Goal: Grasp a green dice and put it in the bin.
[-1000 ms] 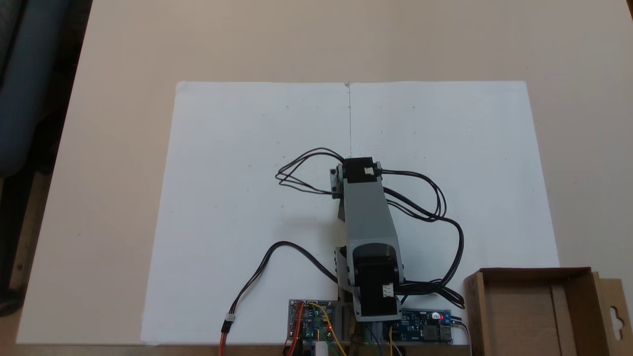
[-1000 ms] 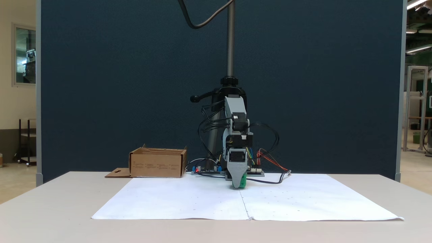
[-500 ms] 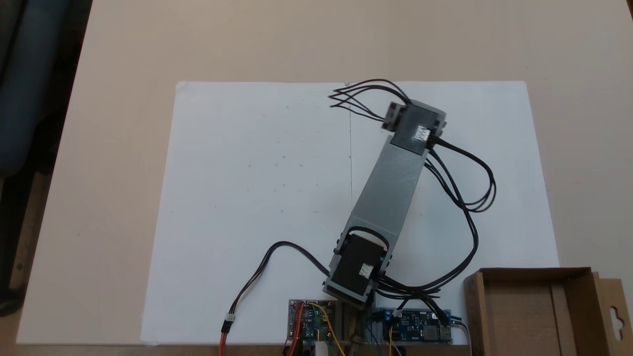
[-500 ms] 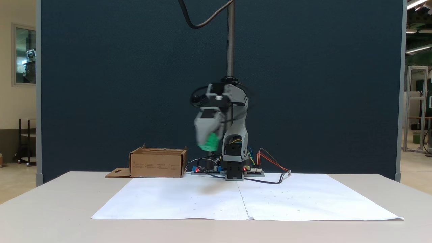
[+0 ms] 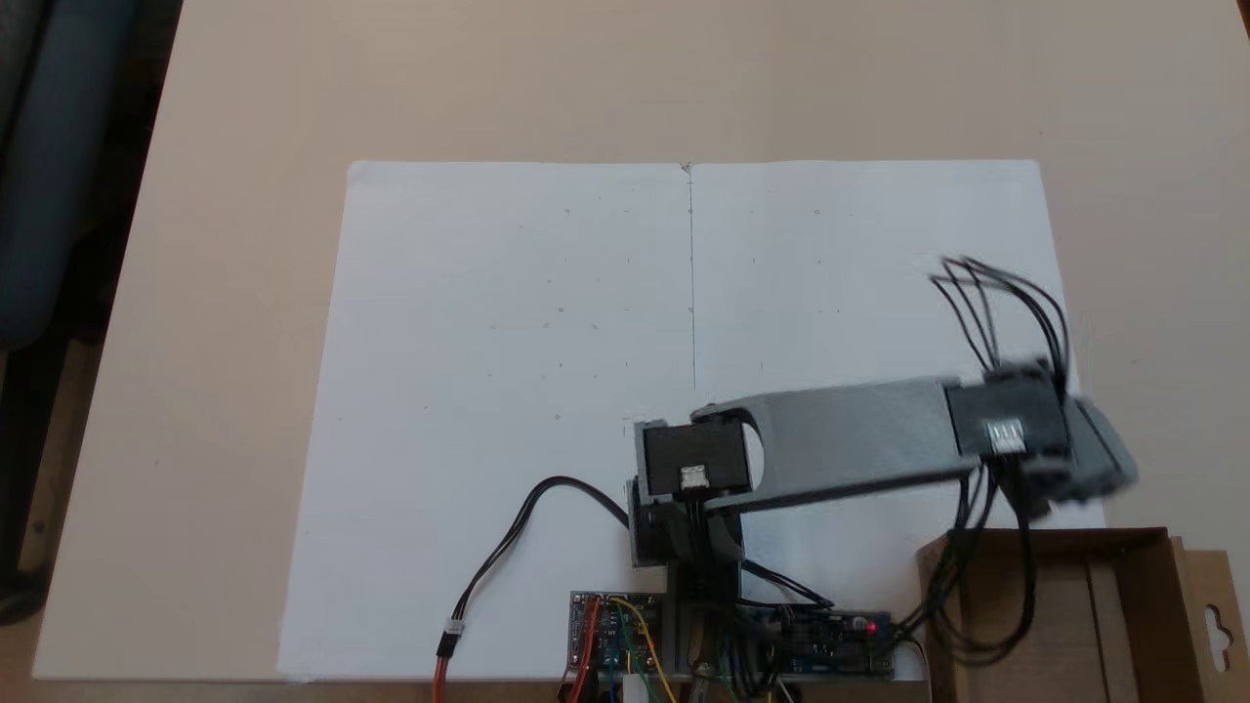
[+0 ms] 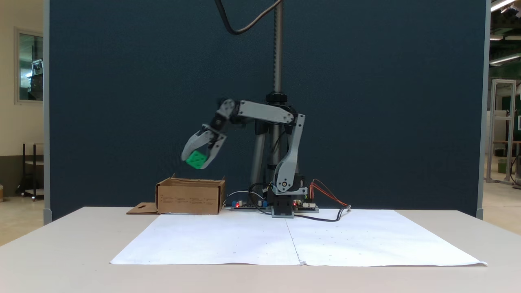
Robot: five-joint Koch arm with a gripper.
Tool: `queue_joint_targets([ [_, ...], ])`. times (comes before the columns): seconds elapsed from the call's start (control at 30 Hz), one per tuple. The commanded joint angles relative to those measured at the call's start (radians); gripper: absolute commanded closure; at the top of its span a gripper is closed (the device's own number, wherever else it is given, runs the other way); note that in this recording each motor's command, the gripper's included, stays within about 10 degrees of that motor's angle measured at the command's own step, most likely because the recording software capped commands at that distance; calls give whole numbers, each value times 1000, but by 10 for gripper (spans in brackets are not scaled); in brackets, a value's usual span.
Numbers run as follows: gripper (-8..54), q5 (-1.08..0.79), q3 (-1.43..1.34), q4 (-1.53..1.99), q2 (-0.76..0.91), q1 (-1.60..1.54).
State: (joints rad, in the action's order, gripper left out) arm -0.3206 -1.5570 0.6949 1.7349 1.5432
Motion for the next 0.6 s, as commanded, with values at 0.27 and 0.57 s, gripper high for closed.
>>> queue_joint_targets([
  [0.27, 335, -201, 46, -115, -130, 222],
  [0.57, 335, -212, 46, -100, -153, 238],
])
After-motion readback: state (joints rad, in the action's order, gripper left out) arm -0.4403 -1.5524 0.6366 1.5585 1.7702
